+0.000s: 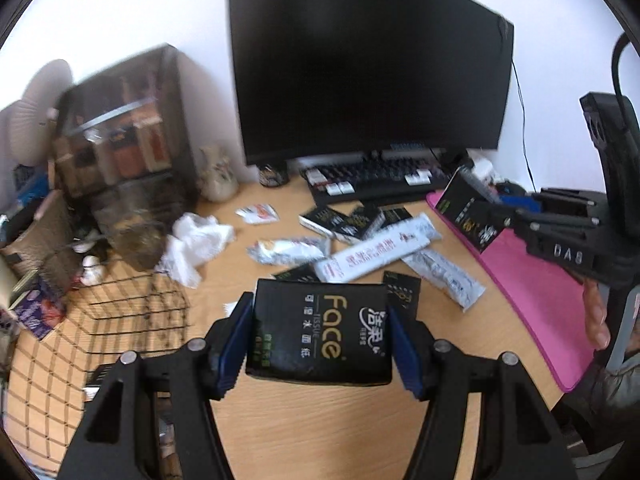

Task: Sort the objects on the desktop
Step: 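Carry both items over the wire basket and release them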

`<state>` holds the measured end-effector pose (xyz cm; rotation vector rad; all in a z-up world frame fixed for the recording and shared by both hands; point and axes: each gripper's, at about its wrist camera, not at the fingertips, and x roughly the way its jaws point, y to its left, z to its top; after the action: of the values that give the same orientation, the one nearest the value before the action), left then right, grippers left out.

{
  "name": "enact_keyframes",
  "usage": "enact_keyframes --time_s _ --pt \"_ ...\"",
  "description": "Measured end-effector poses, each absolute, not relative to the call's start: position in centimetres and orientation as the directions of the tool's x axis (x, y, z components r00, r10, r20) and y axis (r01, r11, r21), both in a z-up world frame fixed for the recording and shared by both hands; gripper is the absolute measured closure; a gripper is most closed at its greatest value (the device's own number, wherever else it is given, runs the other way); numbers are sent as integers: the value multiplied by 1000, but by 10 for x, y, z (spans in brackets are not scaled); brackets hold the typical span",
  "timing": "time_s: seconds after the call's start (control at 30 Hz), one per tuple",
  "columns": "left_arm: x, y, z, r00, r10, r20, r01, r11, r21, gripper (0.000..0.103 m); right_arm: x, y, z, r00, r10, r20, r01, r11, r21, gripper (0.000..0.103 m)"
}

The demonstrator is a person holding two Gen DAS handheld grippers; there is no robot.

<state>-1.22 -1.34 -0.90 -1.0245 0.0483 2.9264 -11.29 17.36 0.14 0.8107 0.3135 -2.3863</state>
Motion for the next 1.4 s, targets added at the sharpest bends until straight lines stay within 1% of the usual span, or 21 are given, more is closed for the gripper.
enact_keyframes --time_s 0.2,0.33,0.47,0.63,0.8,1.07,1.17,1.2,1.23,1.3,1.4 --pt "24 -53 14 -813 -71 -577 75 -997 17 34 -74 116 18 -573 -578 -581 726 -686 -33 85" --pt "48 -88 22 -810 -169 -561 191 -981 21 34 -48 65 25 -496 -659 -565 810 -585 -28 85" --pt "69 -126 23 -787 -262 -559 305 -952 17 34 -22 12 27 -404 -720 -564 879 -477 -20 85" --pt "90 -166 17 -754 -336 -565 408 -913 -2 34 2 -41 22 -301 -762 -574 930 -367 -1 85" --pt "100 -192 4 -716 -384 -583 472 -882 0 34 11 -71 11 -251 -765 -593 947 -320 12 85" --pt "102 -198 -2 -706 -380 -598 478 -878 -6 34 12 -86 -1 -222 -756 -616 954 -298 23 85" --pt "101 -196 -3 -706 -387 -594 479 -878 3 34 9 -87 -1 -221 -760 -611 954 -298 25 82" --pt "100 -195 -3 -704 -398 -588 482 -876 15 33 8 -87 -1 -223 -761 -609 955 -297 22 74" --pt "100 -193 -2 -702 -415 -579 491 -871 29 31 7 -86 -1 -227 -764 -604 953 -301 23 57" --pt "99 -190 -1 -703 -429 -567 496 -867 41 25 5 -82 2 -226 -774 -592 951 -308 39 45" --pt "98 -189 0 -712 -416 -565 485 -874 32 24 1 -75 5 -233 -778 -583 947 -318 46 45"
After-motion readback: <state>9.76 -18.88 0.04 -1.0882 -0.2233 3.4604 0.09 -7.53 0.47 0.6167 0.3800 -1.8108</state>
